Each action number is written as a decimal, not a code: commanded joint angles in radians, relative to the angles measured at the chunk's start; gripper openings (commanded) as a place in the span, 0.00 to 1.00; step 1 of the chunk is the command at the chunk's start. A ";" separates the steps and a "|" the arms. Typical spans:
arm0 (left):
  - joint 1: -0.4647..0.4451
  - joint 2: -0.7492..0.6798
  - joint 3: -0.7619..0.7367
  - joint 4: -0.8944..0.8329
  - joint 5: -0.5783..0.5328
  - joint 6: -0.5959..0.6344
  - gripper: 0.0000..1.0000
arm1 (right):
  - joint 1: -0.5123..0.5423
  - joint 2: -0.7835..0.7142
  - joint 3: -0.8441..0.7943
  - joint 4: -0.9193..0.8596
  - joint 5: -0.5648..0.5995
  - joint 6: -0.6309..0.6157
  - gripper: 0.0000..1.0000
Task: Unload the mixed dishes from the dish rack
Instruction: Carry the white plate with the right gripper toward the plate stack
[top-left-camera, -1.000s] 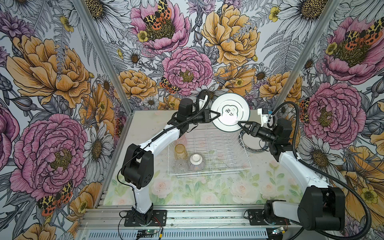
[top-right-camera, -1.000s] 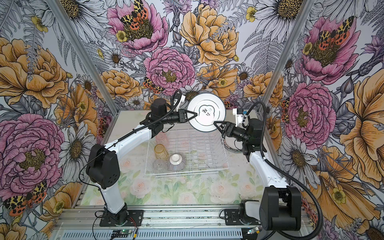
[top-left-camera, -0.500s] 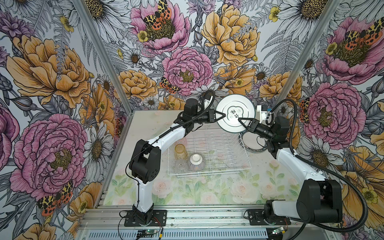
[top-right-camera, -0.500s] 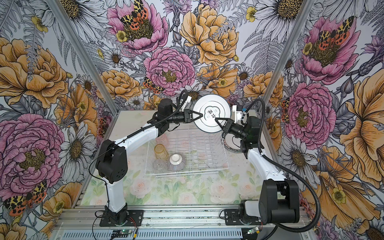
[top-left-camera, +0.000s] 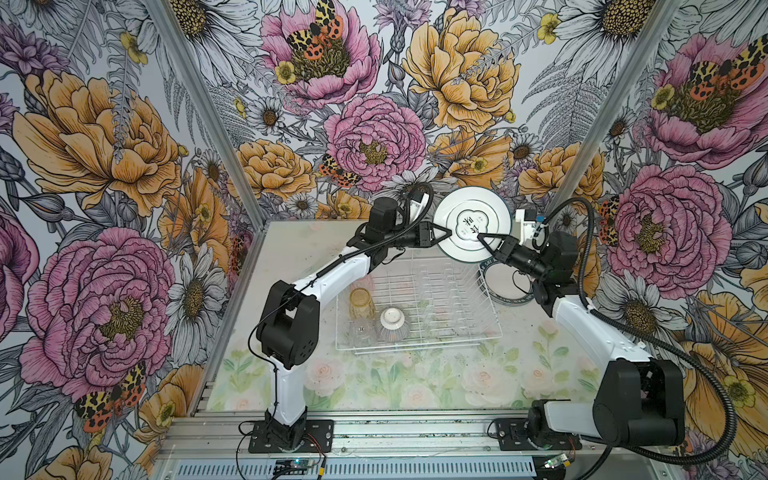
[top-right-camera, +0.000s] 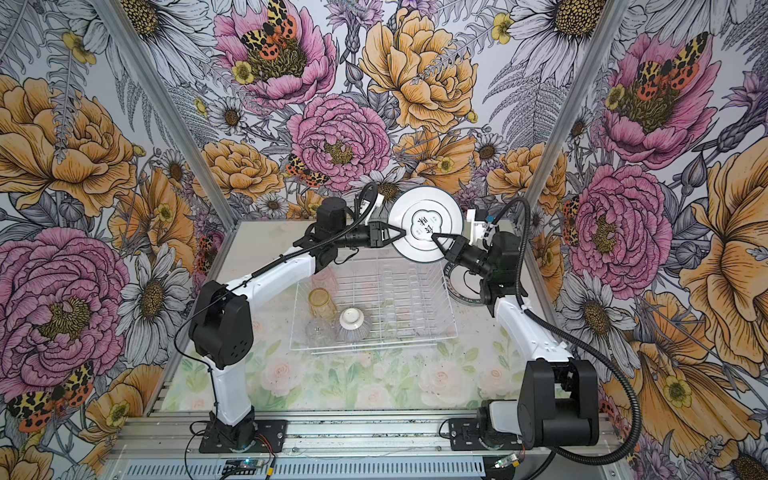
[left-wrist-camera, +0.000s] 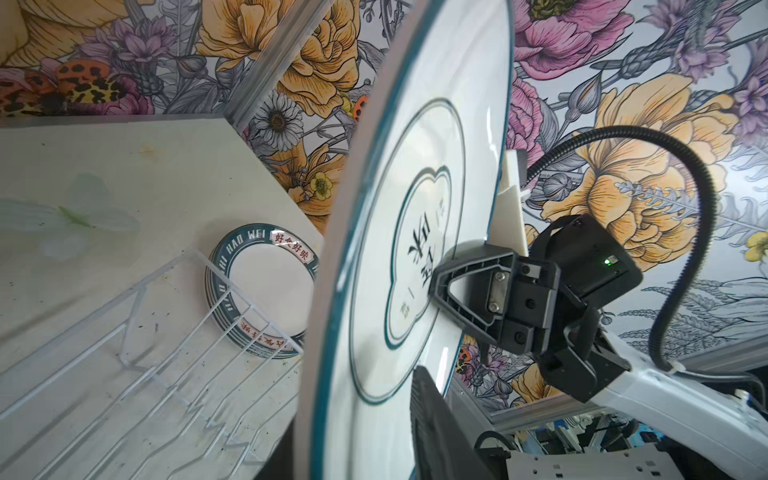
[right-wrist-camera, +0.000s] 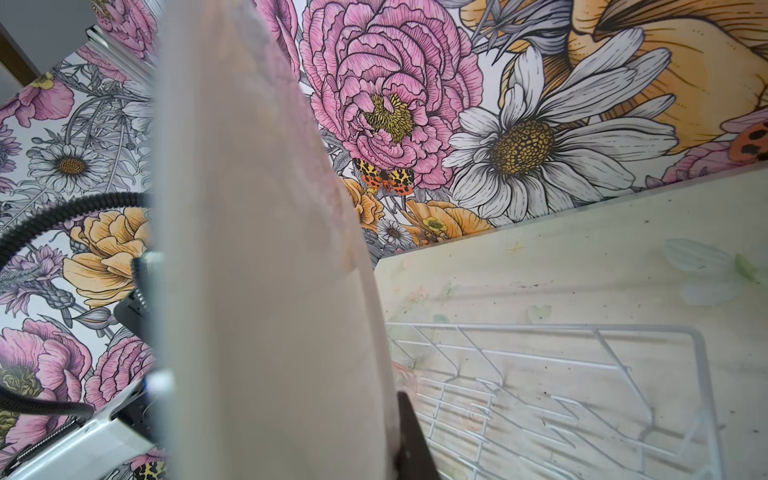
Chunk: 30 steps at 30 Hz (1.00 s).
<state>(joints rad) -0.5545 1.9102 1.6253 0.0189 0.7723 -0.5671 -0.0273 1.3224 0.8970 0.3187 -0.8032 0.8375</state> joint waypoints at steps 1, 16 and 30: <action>-0.008 -0.142 -0.011 -0.203 -0.110 0.210 0.33 | -0.070 -0.045 0.036 -0.058 0.171 -0.028 0.00; 0.096 -0.378 -0.208 -0.439 -0.415 0.406 0.33 | -0.387 -0.083 -0.069 -0.361 0.322 -0.059 0.00; 0.093 -0.447 -0.245 -0.469 -0.527 0.453 0.33 | -0.391 0.011 -0.099 -0.362 0.320 -0.064 0.00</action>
<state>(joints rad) -0.4587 1.4818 1.3964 -0.4458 0.2874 -0.1417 -0.4175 1.3312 0.8001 -0.0940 -0.4747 0.7918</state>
